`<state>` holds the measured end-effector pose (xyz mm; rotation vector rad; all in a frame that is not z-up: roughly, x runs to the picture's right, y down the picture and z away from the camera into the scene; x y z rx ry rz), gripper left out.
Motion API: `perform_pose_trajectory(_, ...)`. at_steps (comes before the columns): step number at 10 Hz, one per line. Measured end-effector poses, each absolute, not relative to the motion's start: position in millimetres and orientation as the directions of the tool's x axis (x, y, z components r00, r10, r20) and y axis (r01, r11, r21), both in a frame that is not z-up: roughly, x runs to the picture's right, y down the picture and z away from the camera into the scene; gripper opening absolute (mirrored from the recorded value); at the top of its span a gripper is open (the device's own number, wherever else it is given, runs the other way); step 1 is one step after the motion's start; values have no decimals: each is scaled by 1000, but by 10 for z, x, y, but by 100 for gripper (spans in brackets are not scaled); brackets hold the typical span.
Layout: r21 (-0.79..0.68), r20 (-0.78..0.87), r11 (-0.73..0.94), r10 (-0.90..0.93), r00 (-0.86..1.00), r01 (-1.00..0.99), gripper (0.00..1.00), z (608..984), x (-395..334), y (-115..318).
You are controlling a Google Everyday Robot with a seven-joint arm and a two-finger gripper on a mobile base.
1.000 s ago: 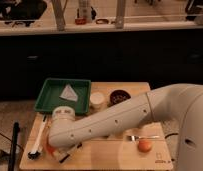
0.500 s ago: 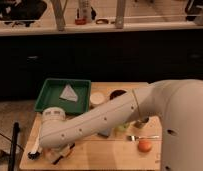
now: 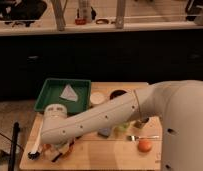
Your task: Wipe red bowl with eraser
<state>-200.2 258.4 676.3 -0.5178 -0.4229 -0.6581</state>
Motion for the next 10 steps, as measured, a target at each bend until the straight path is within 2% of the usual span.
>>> perform_pose_trajectory(10,-356,573,708,-351,741,610,0,7113,-1628,2508)
